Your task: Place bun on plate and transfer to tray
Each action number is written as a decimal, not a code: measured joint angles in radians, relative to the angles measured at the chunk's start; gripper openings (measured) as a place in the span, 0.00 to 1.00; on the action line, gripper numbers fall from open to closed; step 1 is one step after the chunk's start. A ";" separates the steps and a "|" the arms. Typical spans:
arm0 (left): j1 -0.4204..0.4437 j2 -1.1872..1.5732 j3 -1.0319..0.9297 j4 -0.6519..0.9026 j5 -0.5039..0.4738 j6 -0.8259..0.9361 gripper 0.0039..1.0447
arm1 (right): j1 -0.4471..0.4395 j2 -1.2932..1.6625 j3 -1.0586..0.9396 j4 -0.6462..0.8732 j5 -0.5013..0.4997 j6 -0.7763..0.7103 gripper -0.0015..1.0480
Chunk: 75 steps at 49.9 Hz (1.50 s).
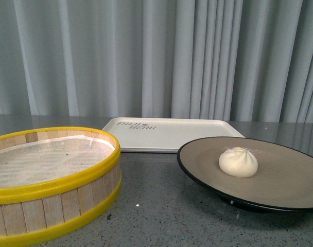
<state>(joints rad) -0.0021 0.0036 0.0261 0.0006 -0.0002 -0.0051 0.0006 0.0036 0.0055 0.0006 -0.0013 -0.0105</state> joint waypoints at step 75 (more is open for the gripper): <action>0.000 0.000 0.000 0.000 0.000 0.001 0.94 | 0.170 0.936 0.673 -0.247 -0.156 -1.100 0.92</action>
<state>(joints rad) -0.0021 0.0032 0.0261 0.0006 -0.0006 -0.0044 0.1703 0.9398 0.6785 -0.2466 -0.1574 -1.1107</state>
